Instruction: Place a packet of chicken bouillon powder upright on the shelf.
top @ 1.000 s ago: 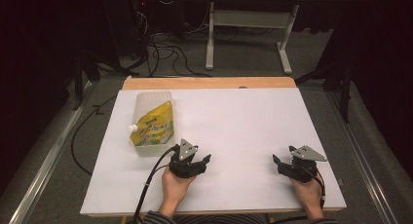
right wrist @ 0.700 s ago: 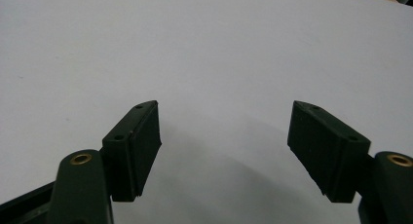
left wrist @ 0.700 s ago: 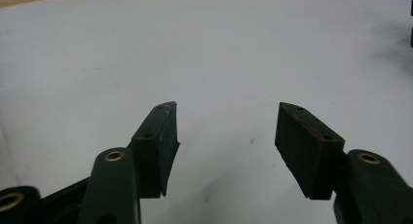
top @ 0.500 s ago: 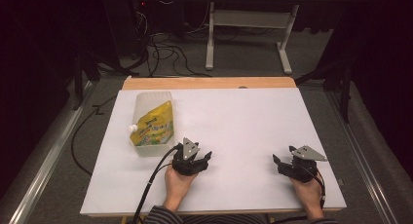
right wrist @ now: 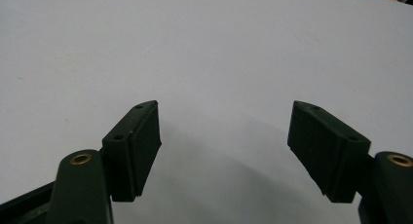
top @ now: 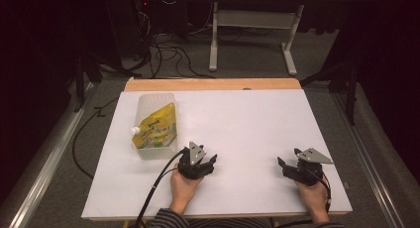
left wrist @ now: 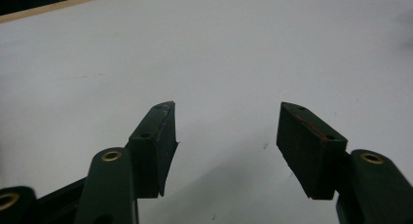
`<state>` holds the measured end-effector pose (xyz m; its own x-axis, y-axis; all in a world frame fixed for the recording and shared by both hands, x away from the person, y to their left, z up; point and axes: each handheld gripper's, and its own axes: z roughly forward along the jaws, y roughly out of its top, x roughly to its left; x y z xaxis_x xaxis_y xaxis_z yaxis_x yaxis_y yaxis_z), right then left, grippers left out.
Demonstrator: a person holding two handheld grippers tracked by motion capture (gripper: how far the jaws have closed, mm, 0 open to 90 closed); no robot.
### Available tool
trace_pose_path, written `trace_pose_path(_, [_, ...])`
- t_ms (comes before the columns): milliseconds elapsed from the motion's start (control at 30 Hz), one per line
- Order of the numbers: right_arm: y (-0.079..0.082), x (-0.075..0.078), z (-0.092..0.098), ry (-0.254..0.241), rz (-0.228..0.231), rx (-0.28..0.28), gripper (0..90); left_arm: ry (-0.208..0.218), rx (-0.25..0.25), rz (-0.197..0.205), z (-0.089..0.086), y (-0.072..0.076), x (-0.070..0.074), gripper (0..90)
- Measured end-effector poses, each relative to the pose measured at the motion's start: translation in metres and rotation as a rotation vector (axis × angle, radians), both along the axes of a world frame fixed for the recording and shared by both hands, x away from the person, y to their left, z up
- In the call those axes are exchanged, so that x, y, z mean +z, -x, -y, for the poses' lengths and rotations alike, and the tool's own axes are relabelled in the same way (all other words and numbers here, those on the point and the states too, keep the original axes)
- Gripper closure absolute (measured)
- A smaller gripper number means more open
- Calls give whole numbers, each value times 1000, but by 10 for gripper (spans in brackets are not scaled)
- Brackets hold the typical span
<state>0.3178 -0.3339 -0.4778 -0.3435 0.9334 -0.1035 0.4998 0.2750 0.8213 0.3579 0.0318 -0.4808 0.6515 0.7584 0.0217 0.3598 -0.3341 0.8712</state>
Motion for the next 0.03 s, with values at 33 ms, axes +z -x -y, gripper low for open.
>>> trace_pose_path(33, [0, 0, 0, -3, -2, -2, 284, 2, 3, 2, 0, 0, 0, 403])
